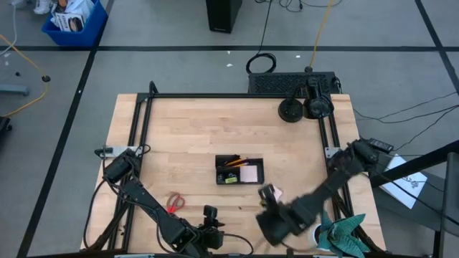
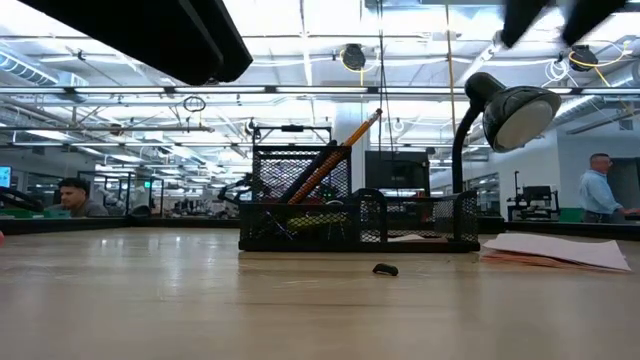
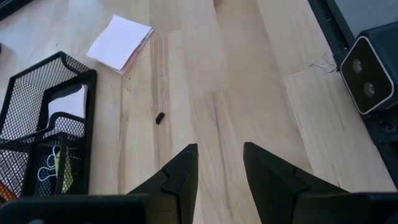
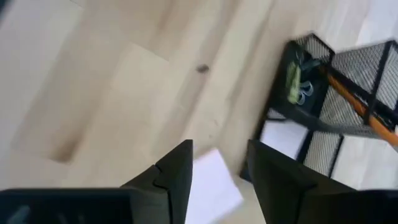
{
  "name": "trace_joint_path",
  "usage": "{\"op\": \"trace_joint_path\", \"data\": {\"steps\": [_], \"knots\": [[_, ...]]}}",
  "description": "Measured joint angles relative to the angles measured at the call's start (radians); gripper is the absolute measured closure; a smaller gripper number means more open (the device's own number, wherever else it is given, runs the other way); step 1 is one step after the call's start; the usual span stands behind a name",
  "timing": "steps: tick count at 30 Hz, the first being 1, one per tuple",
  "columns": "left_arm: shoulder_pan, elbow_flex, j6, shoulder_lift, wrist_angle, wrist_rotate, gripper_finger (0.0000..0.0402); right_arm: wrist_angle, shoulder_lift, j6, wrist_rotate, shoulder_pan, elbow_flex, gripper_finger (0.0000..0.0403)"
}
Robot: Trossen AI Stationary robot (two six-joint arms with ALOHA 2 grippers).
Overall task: Pick and place office supplies into organizer
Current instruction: Put the sticky notes into the right section of the desk organizer
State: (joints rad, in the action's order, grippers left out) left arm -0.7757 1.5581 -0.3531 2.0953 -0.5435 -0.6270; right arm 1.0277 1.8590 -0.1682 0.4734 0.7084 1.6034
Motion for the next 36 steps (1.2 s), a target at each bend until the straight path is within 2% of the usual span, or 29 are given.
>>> {"op": "trace_joint_path", "data": {"steps": [3, 5, 11, 21, 26, 32, 36], "knots": [[0.002, 0.000, 0.004, 0.000, 0.017, 0.000, 0.0266, -0.097, 0.000, -0.016, 0.101, 0.047, -0.076, 0.0274], [0.002, 0.000, 0.011, 0.000, 0.036, 0.000, 0.0266, -0.123, 0.001, -0.066, 0.127, 0.053, -0.118, 0.0292], [0.002, 0.000, 0.017, 0.000, 0.063, 0.000, 0.0266, -0.143, 0.000, -0.260, 0.129, 0.026, -0.231, 0.0391], [0.003, 0.000, 0.030, 0.000, 0.074, 0.000, 0.0266, -0.290, 0.000, -0.411, 0.119, -0.041, -0.436, 0.0402], [0.003, 0.000, 0.034, 0.000, 0.073, 0.000, 0.0266, -0.340, 0.000, -0.491, 0.043, -0.062, -0.492, 0.0402], [0.003, 0.000, 0.036, 0.000, 0.073, 0.000, 0.0266, -0.608, -0.004, -0.497, -0.035, -0.068, -0.542, 0.0402], [0.003, 0.000, 0.035, 0.000, 0.073, 0.000, 0.0266, -0.701, 0.005, -0.467, -0.081, -0.067, -0.540, 0.0402]]}}
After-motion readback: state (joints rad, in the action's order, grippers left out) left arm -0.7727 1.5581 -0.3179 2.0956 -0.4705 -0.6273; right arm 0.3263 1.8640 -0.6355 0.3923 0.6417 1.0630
